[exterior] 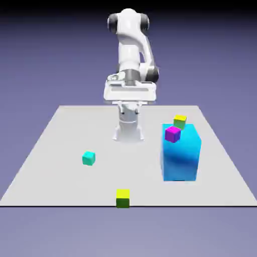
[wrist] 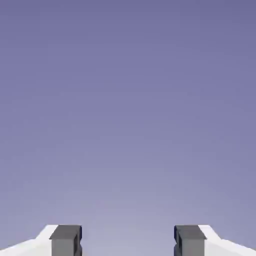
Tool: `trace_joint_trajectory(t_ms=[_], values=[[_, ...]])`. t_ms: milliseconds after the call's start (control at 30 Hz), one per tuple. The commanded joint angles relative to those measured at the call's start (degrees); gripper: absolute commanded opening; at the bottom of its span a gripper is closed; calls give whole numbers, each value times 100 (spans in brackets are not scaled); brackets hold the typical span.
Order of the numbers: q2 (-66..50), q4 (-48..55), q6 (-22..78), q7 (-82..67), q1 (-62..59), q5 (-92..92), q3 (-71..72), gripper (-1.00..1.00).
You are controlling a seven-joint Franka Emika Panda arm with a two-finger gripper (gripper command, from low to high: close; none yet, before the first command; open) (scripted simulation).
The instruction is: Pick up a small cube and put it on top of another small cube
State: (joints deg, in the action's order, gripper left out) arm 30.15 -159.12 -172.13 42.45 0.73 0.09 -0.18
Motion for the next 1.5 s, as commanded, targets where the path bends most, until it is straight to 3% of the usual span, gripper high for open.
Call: trace_joint_trajectory(t_ms=[0, 867, 933, 1067, 1100, 1467], values=[[-208, 156, 156, 0, 4, 8, -15, 0], [-5607, 4219, 4209, -6, 102, 204, -400, 0], [-5711, 4297, 4288, -6, 103, 208, -407, 0], [-6416, 4172, 3459, -48, 67, 274, -354, 0], [-6416, 4172, 3459, -48, 67, 274, -354, -100], [-4340, 4037, 5379, -134, 423, 197, 266, -100]])
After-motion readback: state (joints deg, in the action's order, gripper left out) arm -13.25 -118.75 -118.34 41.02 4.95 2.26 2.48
